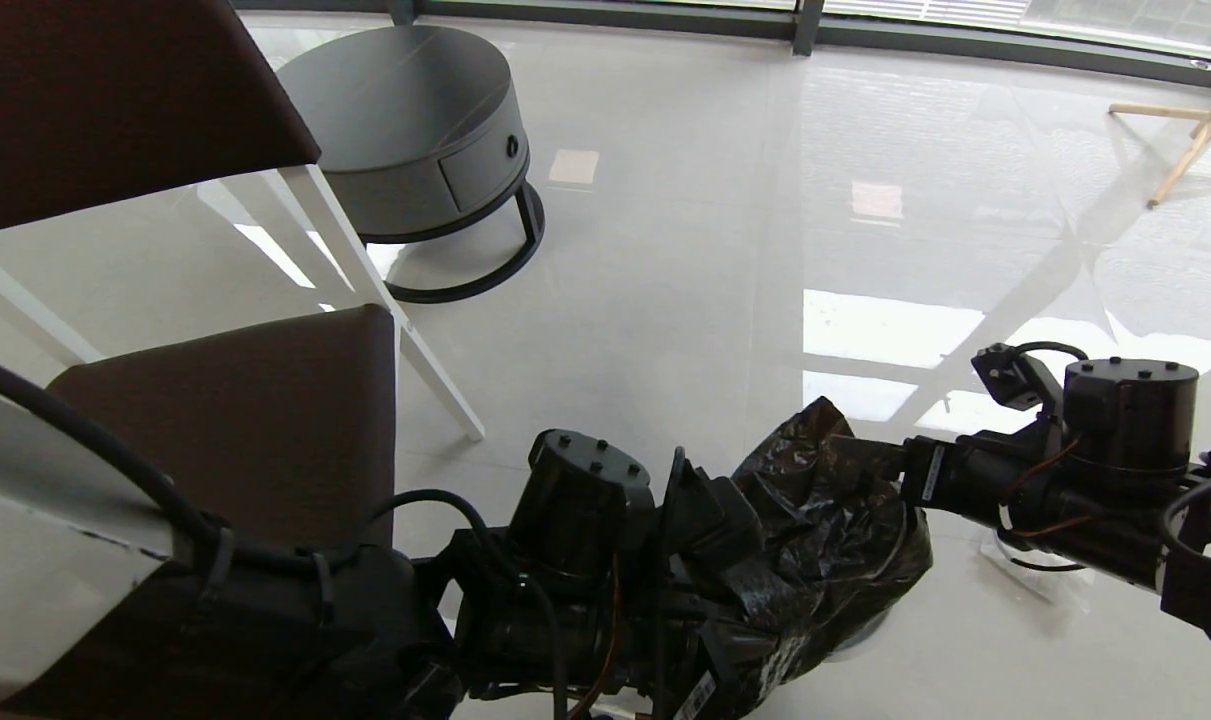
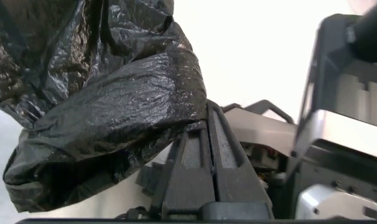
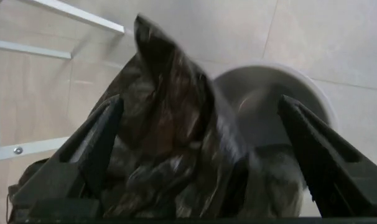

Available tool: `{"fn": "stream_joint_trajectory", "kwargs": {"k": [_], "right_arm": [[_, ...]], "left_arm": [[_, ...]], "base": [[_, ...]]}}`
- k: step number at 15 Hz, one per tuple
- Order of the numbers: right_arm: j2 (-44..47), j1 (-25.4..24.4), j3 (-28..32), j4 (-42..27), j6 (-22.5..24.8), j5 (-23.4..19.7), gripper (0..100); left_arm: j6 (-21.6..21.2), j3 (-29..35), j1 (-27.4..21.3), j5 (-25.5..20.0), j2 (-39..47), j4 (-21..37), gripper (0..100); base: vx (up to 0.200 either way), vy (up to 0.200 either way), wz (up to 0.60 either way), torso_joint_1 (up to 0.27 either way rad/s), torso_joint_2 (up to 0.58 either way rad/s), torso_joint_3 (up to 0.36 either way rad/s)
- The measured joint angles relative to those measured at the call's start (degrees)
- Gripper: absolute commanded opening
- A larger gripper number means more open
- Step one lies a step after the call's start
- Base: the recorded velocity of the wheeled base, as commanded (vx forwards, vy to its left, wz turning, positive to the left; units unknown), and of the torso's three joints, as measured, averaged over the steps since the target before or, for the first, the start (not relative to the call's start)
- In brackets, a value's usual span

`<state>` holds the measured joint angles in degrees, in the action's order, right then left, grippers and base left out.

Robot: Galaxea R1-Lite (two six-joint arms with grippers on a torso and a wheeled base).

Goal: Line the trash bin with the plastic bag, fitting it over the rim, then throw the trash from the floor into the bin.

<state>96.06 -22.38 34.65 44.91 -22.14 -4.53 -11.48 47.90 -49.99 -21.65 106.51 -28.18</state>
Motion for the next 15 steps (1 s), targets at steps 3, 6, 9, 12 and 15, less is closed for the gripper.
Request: {"fn": "stream_joint_trajectory", "kwargs": {"k": [3,6,9,12,15], "right_arm": [[1.8,-0.7,-2.3,5.6,0.0,0.1,100],[3.8,-0.7,-4.5,8.7,0.0,0.2,100],[5.4,-0.3,-5.1,9.5,-0.2,0.1,0],[7.7,-0.3,-5.8,15.0,-0.3,0.2,0],[9.3,0.1,-6.0,15.3,-0.3,0.1,0]], "left_arm": [[-0.1,2.5,0.1,1.8,1.8,-0.3,0],[-2.7,4.9,1.2,3.2,3.6,-0.4,0],[-3.9,6.2,2.1,5.1,4.8,-0.4,0],[-4.0,7.9,2.3,5.2,5.2,-0.3,0],[-4.0,8.6,2.1,5.2,5.6,0.0,0]], "base": [[0.000,0.000,0.00,0.000,0.00,0.000],[0.000,0.000,0.00,0.000,0.00,0.000],[0.000,0.000,0.00,0.000,0.00,0.000],[0.000,0.000,0.00,0.000,0.00,0.000],[0.000,0.000,0.00,0.000,0.00,0.000]]}}
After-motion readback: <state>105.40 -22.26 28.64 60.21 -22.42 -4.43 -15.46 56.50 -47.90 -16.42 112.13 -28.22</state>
